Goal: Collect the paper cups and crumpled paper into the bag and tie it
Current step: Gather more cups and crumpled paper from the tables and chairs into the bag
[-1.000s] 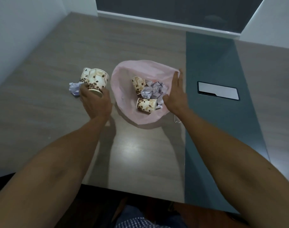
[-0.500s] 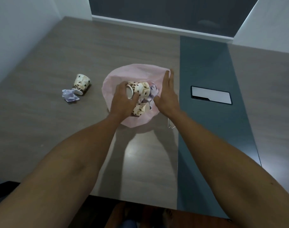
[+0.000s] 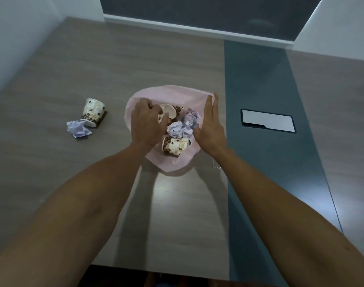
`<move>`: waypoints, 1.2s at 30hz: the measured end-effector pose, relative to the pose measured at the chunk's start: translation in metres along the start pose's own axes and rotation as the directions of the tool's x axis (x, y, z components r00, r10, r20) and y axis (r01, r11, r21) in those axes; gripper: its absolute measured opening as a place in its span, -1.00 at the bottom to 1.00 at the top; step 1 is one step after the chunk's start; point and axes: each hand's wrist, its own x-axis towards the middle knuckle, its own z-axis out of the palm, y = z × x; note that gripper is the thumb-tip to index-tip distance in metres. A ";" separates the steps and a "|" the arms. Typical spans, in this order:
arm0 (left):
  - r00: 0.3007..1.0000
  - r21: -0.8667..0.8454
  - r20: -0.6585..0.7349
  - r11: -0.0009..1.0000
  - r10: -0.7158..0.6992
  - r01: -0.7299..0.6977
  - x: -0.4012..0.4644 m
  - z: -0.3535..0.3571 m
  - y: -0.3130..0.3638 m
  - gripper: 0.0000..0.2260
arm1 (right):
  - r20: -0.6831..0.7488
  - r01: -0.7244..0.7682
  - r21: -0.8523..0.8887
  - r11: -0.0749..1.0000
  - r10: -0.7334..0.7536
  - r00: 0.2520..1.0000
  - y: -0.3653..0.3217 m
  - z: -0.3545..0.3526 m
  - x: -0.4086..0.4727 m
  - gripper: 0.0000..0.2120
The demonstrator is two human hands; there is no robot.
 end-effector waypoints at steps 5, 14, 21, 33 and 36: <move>0.984 0.085 0.011 0.981 -0.178 0.177 -0.021 -0.014 -0.052 -0.78 | -0.005 -0.044 0.034 0.998 0.044 0.999 -0.009 0.008 0.009 0.04; 0.968 -0.240 0.186 0.948 -0.167 0.209 -0.011 -0.035 -0.070 -0.45 | -0.060 -0.001 0.027 1.000 0.003 0.998 -0.025 0.017 0.014 0.02; 0.977 -0.286 0.152 0.939 -0.153 0.191 0.014 -0.039 -0.110 -0.52 | -0.069 0.081 0.080 0.993 -0.076 0.995 -0.040 0.034 0.019 0.01; 0.792 0.320 0.194 0.800 -0.579 0.507 -0.028 -0.013 -0.245 -0.28 | -0.222 0.236 -0.024 0.971 -0.235 0.946 -0.049 0.098 0.037 -0.09; 0.755 0.207 0.109 0.757 -0.647 0.619 -0.038 -0.004 -0.245 -0.48 | -0.218 0.239 -0.024 0.971 -0.238 0.946 -0.044 0.104 0.036 -0.09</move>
